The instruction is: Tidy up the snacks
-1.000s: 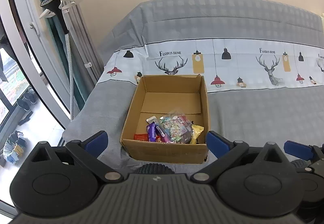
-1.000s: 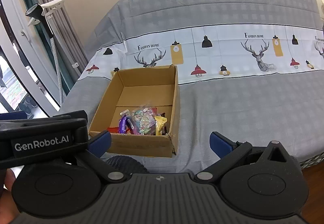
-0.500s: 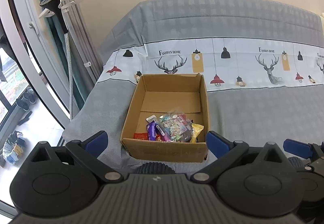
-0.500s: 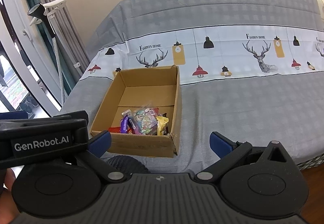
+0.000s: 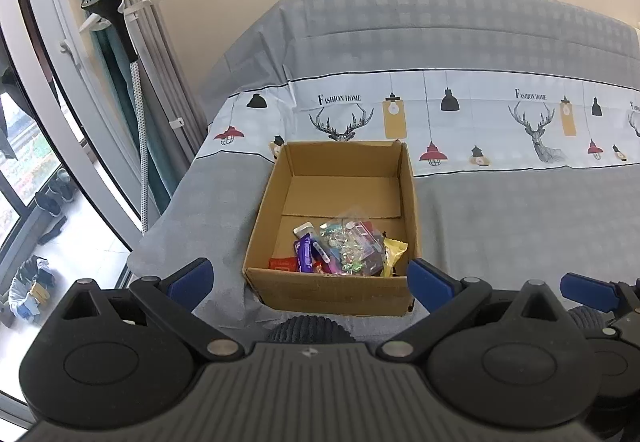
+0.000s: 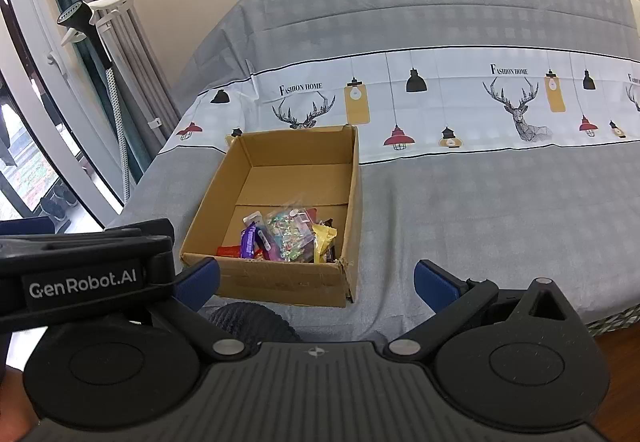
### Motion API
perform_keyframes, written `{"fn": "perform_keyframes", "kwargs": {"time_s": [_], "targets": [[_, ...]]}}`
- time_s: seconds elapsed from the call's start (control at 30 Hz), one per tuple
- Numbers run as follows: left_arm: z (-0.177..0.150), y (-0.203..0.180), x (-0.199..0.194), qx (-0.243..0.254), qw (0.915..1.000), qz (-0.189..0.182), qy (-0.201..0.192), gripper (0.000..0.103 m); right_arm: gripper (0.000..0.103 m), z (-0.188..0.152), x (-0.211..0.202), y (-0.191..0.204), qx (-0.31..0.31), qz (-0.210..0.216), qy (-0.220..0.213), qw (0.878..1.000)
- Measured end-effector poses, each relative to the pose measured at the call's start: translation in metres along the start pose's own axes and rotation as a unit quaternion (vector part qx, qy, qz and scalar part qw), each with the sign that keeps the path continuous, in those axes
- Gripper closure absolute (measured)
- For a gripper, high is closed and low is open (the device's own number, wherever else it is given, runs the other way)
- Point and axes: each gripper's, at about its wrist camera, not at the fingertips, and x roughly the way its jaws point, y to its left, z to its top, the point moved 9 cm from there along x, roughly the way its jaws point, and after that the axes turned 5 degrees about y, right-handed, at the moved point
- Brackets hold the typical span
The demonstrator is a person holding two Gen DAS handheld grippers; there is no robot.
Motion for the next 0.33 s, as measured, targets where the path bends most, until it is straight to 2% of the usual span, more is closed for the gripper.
{"fn": "perform_keyframes", "kwargs": {"time_s": [0.33], "targets": [[-0.0003, -0.0038, 0.0054, 0.005, 1.0, 0.001, 0.003, 0.0, 0.0, -0.0021, 0.0027, -0.0008, 0.002, 0.001, 0.002, 1.0]]}}
